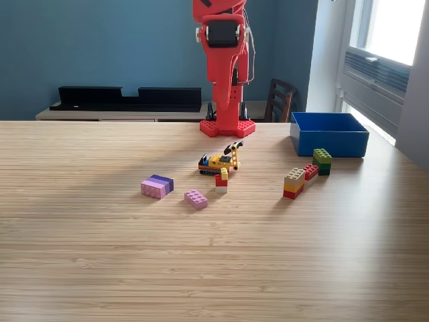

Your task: Grasp a lego block and put it in the bin.

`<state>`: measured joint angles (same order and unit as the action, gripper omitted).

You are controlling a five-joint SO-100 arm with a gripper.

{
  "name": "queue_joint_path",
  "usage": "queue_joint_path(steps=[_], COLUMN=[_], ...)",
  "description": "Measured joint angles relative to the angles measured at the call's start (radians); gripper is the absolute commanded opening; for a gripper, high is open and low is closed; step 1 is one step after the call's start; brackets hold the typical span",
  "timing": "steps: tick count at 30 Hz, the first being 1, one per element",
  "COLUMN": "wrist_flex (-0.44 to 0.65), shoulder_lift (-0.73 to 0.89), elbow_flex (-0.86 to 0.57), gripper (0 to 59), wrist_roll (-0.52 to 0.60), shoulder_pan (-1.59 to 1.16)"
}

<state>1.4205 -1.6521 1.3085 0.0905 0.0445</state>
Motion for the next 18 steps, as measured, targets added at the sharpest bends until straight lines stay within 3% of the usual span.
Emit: queue_joint_path(steps=[8, 18], wrist_flex=[-0.077, -0.103], shoulder_lift=[0.0, 0.0], elbow_flex=[0.127, 0.153], gripper=[0.1, 0.1], wrist_roll=[-0.012, -0.106], shoulder_pan=[-0.038, -0.19])
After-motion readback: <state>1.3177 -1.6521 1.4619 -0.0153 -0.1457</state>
